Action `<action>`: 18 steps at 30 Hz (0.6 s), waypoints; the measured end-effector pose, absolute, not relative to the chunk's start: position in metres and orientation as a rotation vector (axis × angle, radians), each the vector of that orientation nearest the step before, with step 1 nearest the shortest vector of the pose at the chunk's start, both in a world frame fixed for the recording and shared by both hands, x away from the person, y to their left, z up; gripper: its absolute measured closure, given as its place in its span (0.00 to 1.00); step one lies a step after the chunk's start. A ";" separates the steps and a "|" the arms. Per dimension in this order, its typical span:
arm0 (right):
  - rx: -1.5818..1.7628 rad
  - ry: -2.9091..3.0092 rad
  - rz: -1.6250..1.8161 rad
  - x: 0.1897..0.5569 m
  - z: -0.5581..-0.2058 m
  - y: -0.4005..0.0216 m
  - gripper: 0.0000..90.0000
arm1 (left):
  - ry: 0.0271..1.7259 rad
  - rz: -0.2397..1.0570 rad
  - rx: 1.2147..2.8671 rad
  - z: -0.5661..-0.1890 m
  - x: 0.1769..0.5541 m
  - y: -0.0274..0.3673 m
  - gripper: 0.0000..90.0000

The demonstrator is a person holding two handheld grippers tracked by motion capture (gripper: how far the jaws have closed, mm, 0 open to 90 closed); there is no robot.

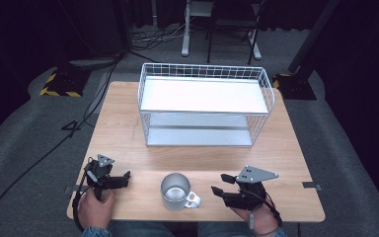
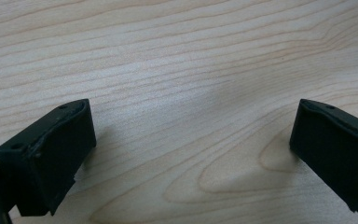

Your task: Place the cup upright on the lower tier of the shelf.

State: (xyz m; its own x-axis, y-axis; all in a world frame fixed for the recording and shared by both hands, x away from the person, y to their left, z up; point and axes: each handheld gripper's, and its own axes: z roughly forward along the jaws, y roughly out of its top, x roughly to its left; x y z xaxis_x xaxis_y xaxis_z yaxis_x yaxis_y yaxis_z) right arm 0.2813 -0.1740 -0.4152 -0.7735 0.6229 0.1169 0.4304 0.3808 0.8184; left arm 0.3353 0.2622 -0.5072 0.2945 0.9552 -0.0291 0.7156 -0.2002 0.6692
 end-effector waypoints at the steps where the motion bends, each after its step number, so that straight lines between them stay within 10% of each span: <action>1: 0.933 2.439 1.350 0.280 -0.415 -0.171 0.50 | 1.485 0.537 1.989 -0.507 0.335 0.262 0.01; 18: 0.782 2.591 1.394 0.271 -0.430 -0.127 0.47 | 1.485 0.536 1.989 -0.507 0.335 0.262 0.01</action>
